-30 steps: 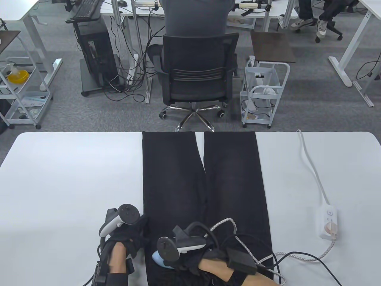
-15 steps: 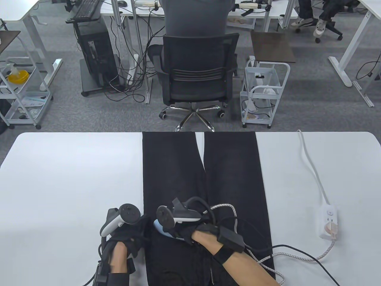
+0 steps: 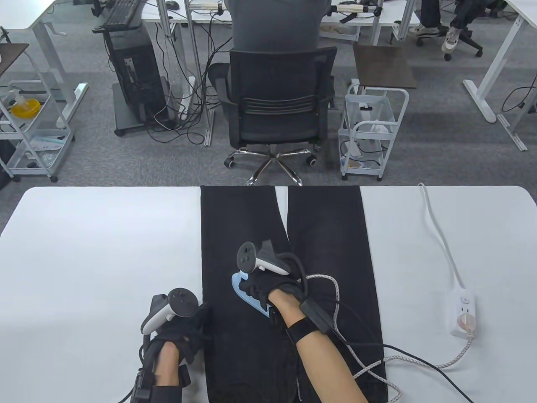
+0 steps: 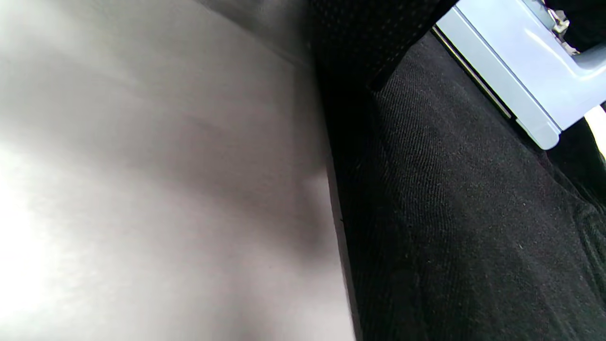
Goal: Iron trousers with electric iron on table
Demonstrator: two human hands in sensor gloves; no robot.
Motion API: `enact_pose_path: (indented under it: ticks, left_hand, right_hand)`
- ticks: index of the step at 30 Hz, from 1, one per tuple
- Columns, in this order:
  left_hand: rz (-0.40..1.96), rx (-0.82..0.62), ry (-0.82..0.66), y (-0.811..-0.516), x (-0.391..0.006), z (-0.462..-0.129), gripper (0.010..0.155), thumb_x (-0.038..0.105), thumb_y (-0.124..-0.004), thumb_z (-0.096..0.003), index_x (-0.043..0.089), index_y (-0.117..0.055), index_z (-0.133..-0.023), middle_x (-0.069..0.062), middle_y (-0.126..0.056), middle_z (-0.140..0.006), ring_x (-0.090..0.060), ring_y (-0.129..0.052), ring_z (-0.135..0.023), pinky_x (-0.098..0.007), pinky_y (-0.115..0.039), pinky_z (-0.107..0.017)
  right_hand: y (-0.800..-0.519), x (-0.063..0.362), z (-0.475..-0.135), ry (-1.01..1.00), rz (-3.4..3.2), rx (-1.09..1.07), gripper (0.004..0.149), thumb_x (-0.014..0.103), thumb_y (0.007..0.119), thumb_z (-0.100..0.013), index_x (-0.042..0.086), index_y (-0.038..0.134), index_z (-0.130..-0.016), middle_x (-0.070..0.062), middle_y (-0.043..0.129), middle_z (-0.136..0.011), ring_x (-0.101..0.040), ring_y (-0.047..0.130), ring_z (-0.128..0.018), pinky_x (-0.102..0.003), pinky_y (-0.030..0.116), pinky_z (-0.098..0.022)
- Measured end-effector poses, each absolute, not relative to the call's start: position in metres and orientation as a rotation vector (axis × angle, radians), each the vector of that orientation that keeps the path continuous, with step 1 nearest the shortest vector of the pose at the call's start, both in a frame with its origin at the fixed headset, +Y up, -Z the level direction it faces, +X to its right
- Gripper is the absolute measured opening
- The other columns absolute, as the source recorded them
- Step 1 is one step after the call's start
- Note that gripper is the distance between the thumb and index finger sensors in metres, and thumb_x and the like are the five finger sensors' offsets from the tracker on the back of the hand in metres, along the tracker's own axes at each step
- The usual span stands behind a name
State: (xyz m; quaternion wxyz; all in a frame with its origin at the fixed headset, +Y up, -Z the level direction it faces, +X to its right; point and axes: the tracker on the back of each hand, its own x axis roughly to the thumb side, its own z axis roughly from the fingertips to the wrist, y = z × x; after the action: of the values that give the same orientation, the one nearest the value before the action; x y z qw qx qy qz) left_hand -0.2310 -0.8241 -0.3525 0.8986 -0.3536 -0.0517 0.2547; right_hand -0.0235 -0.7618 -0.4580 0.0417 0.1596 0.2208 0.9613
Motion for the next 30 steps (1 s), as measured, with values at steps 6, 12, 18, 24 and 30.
enact_pose_path:
  ticks: [6,12,18,24,30]
  left_hand:
    - [0.529,-0.734,-0.109,-0.824,-0.230,-0.353,0.089,0.030,-0.082,-0.0592,0.021,-0.013,-0.115,-0.015,0.010,-0.113,-0.053,0.017,-0.092,-0.084,-0.006,-0.050]
    - [0.543,-0.734,-0.115,-0.825,-0.232,-0.354,0.089,0.030,-0.083,-0.0594,0.022,-0.014,-0.115,-0.014,0.010,-0.113,-0.052,0.017,-0.092,-0.083,-0.004,-0.050]
    - [0.548,-0.735,-0.113,-0.826,-0.233,-0.354,0.089,0.031,-0.083,-0.0587,0.023,-0.014,-0.115,-0.013,0.010,-0.113,-0.051,0.018,-0.092,-0.082,-0.003,-0.050]
    - [0.528,-0.730,-0.113,-0.826,-0.232,-0.353,0.089,0.031,-0.082,-0.0592,0.023,-0.013,-0.116,-0.014,0.010,-0.113,-0.051,0.017,-0.093,-0.083,-0.004,-0.051]
    - [0.505,-0.734,-0.115,-0.825,-0.231,-0.353,0.088,0.031,-0.081,-0.0600,0.023,-0.013,-0.116,-0.014,0.010,-0.114,-0.052,0.016,-0.094,-0.083,-0.006,-0.052]
  right_hand:
    - [-0.760,-0.031,-0.428,0.802,2.884,0.638,0.046,0.046,0.077,-0.058,0.007,0.070,-0.082,0.006,0.093,-0.043,-0.011,0.097,-0.025,-0.046,0.088,-0.035]
    - [-0.757,-0.045,-0.375,0.834,2.882,0.888,0.046,0.045,0.078,-0.058,0.006,0.070,-0.082,0.005,0.093,-0.043,-0.012,0.097,-0.025,-0.047,0.088,-0.035]
    - [-0.759,-0.041,-0.310,0.687,2.865,1.150,0.047,0.047,0.078,-0.058,0.008,0.070,-0.082,0.007,0.093,-0.043,-0.010,0.098,-0.025,-0.044,0.089,-0.034]
    - [-0.749,-0.021,-0.279,0.391,2.867,1.241,0.048,0.049,0.078,-0.057,0.009,0.071,-0.083,0.007,0.094,-0.044,-0.010,0.098,-0.027,-0.045,0.090,-0.035]
    - [-0.706,0.057,-0.278,0.109,2.731,1.095,0.048,0.049,0.079,-0.057,0.009,0.072,-0.083,0.006,0.094,-0.044,-0.011,0.098,-0.027,-0.046,0.089,-0.035]
